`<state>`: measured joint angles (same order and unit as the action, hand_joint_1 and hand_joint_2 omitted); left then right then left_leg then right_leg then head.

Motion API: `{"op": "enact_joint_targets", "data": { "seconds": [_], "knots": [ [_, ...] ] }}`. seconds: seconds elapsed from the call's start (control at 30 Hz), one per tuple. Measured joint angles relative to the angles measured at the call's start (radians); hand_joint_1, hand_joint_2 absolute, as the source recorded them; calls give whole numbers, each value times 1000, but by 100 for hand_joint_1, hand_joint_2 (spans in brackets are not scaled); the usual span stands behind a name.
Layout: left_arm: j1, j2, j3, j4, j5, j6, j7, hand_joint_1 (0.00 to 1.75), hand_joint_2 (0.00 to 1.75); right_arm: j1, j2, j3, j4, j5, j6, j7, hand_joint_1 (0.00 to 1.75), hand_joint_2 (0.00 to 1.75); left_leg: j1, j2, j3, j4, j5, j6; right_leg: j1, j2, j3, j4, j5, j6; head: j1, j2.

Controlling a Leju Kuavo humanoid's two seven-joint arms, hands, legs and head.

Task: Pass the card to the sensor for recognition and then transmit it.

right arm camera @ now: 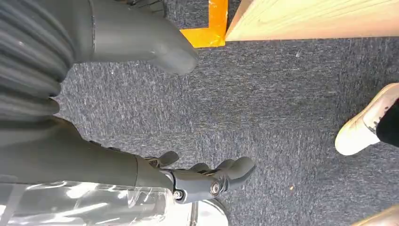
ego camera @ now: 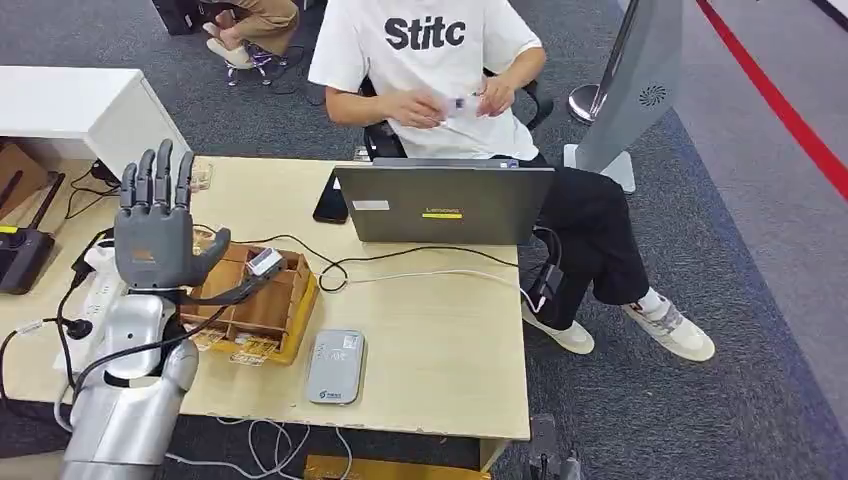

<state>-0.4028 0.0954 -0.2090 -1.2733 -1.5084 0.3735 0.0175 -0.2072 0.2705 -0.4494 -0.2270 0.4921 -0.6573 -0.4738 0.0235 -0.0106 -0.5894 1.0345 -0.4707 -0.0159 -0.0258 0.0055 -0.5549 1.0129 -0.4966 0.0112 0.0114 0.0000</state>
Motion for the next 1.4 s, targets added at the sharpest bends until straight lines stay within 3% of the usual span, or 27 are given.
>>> {"op": "enact_joint_targets", "data": {
  "seconds": [0.17, 0.3, 0.5, 0.87, 1.0, 1.27, 1.4],
  "knots": [
    [20, -10, -18, -21, 3, -14, -44, 0, 175, 0, 0, -2, 0, -7, 0, -4, 0, 175, 0, 0, 0, 0, 0, 0, 0, 0, 0, 0, 0, 0, 0, 0],
    [81, -45, -34, -45, 58, -82, -160, 0, 175, 1, 0, -12, 0, -24, 0, -18, 0, 175, 0, 0, 0, 0, 0, 0, 0, 0, 0, -1, 0, 0, 0, 0],
    [227, -104, -114, -69, 50, -67, -188, 0, 175, 5, 0, -31, 0, -38, 0, -32, 0, 175, -1, 0, -1, 0, -1, 1, 0, 0, 0, -1, 0, 0, 0, 0],
    [366, -135, -239, -107, 26, -45, -188, 0, 175, 13, -2, -66, -1, -56, 0, -48, 0, 175, -1, 0, -1, 0, -1, 1, 0, 0, 0, -1, 0, 0, 0, 0],
    [387, -127, -267, -109, 3, -34, -149, 0, 175, 16, -5, -74, -2, -56, 0, -51, 0, 175, -1, 0, -1, 0, -1, 1, 0, 0, 0, -1, 0, 0, 0, 0],
    [418, -104, -264, -109, 1, -4, -101, 0, 175, 17, -9, -90, -2, -51, 0, -53, 0, 175, -1, 0, -1, 0, -1, 1, 0, -1, 0, -1, 0, 0, 0, 0],
    [427, -97, -221, -105, 0, 17, -78, 0, 175, 18, -10, -93, -3, -43, 0, -53, 0, 175, -1, 0, -1, 0, -1, 1, 0, -1, 0, -1, 0, 0, 0, 0]
  ]
}}
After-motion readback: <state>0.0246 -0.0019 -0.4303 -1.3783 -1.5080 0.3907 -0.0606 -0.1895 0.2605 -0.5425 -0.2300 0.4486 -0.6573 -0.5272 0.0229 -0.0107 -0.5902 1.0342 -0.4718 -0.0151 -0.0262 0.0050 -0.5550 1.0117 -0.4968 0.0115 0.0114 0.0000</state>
